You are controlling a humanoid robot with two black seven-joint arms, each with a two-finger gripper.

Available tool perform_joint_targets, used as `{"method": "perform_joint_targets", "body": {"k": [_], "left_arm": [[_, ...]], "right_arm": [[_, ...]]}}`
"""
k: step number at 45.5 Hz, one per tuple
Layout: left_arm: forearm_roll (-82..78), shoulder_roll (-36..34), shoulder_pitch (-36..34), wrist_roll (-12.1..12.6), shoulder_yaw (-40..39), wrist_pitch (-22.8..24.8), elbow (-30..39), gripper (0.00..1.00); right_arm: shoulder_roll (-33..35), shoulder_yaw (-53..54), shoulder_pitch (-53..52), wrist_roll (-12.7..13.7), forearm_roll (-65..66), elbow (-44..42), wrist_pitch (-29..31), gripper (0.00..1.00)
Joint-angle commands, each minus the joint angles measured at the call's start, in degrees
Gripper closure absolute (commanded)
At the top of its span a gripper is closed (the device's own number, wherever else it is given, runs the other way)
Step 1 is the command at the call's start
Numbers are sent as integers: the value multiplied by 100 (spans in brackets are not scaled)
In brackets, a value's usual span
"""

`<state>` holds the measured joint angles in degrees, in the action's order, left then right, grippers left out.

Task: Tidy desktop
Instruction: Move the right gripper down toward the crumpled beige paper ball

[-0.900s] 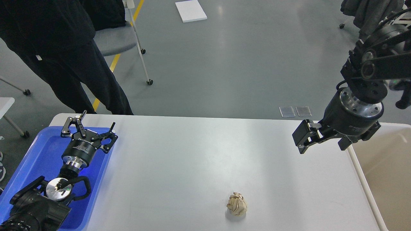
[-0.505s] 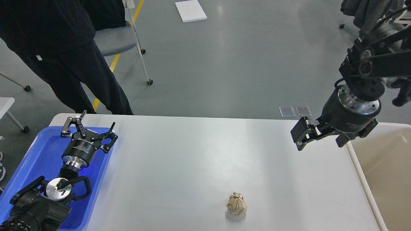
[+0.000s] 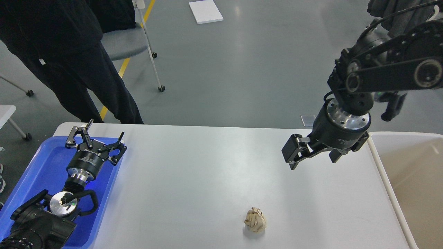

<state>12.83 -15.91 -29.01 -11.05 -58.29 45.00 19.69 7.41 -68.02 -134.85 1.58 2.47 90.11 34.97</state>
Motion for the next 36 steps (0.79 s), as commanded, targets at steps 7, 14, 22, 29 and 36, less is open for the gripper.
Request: {"method": "perform_joint_targets", "body": {"k": [7, 14, 22, 29, 36], "left_arm": [[0, 0, 1, -2, -7, 0, 0, 0], [0, 0, 1, -2, -7, 0, 0, 0], [0, 0, 1, -2, -7, 0, 0, 0], [0, 0, 1, -2, -7, 0, 0, 0], [-9, 0, 1, -2, -7, 0, 0, 0]], "right_arm": [[-741, 562, 820, 0, -696, -424, -667, 0], [-741, 624, 1294, 0, -722, -679, -966, 0], [-741, 772, 1786, 0, -696, -749, -1413, 0], [-741, 914, 2261, 9, -625, -872, -1862, 0], [-741, 940, 2709, 0, -590, -943, -2214, 0]]}}
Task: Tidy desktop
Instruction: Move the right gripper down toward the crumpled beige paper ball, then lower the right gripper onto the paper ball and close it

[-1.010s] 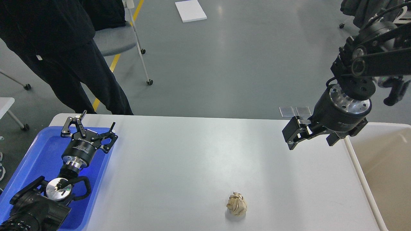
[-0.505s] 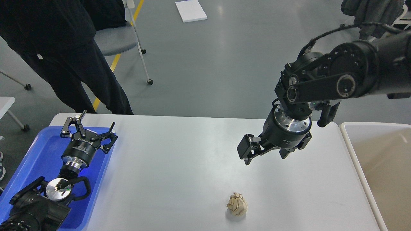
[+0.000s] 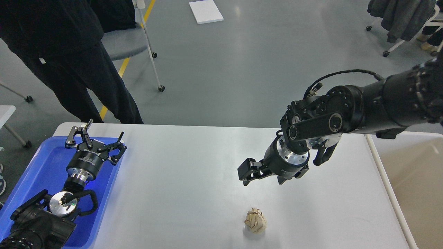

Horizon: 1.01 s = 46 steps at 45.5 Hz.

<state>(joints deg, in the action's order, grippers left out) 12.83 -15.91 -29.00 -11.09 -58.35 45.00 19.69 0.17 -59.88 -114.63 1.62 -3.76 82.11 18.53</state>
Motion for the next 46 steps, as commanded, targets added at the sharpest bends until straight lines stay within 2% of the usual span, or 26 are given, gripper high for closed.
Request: {"method": "perform_joint_targets", "body": {"k": [1, 10, 32, 46], "left_arm": [[-9, 0, 0, 1, 0, 0, 0, 0], [0, 0, 0, 1, 8, 0, 0, 0], [0, 0, 0, 1, 8, 0, 0, 0], [-9, 0, -9, 1, 8, 0, 0, 0]], "right_arm": [[-17, 134, 740, -4, 33, -142, -613, 0], [-17, 266, 1206, -4, 51, -169, -1167, 0], [-17, 591, 1970, -4, 15, -212, -1396, 0], [-17, 582, 2524, -4, 182, -599, -1967, 0]]}}
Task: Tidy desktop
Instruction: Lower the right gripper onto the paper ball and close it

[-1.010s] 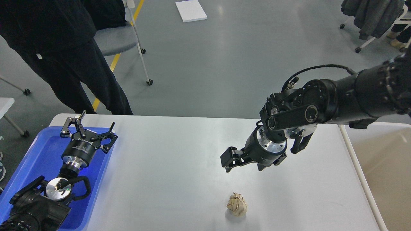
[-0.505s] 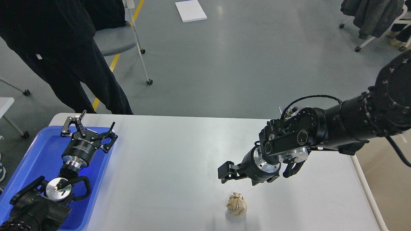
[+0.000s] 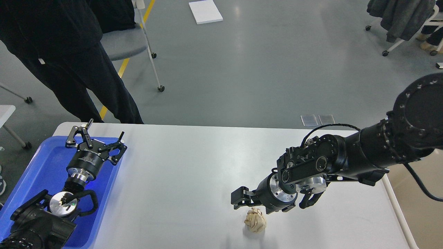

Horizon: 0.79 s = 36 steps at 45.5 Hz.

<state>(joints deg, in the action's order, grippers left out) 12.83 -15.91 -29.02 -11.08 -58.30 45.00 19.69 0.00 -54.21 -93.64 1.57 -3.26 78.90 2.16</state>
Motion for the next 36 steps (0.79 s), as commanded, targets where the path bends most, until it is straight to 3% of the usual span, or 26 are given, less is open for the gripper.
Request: {"method": "perform_joint_targets", "body": {"k": [1, 36], "left_arm": [[-9, 0, -8, 0, 3, 0, 0, 0], [-9, 0, -7, 0, 3, 0, 0, 0]], "right_arm": [[0, 7, 469, 1, 150, -322, -347, 0], [0, 24, 1129, -8, 546, -736, -435, 1]]}}
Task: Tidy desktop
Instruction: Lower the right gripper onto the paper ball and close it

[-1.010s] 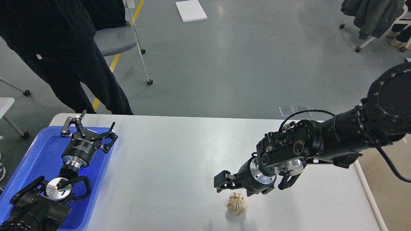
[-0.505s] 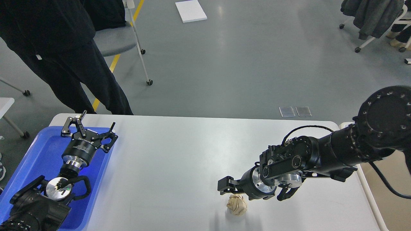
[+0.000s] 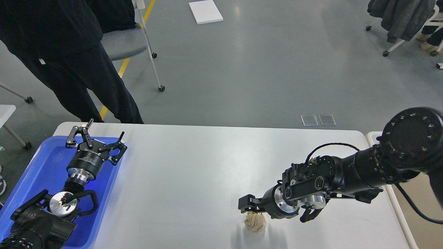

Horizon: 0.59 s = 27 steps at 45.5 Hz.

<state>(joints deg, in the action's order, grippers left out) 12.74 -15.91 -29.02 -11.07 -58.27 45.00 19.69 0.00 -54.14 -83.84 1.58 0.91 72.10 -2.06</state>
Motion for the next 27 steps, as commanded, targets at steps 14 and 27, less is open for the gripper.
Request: {"method": "perform_joint_targets", "body": {"k": [14, 27], "left_arm": [[1, 0, 1, -1, -9, 0, 0, 0], [1, 0, 1, -1, -9, 0, 0, 0]], "right_arm": [[0, 114, 395, -8, 138, -231, -23, 2], [0, 185, 588, -17, 234, -398, -14, 9]]}}
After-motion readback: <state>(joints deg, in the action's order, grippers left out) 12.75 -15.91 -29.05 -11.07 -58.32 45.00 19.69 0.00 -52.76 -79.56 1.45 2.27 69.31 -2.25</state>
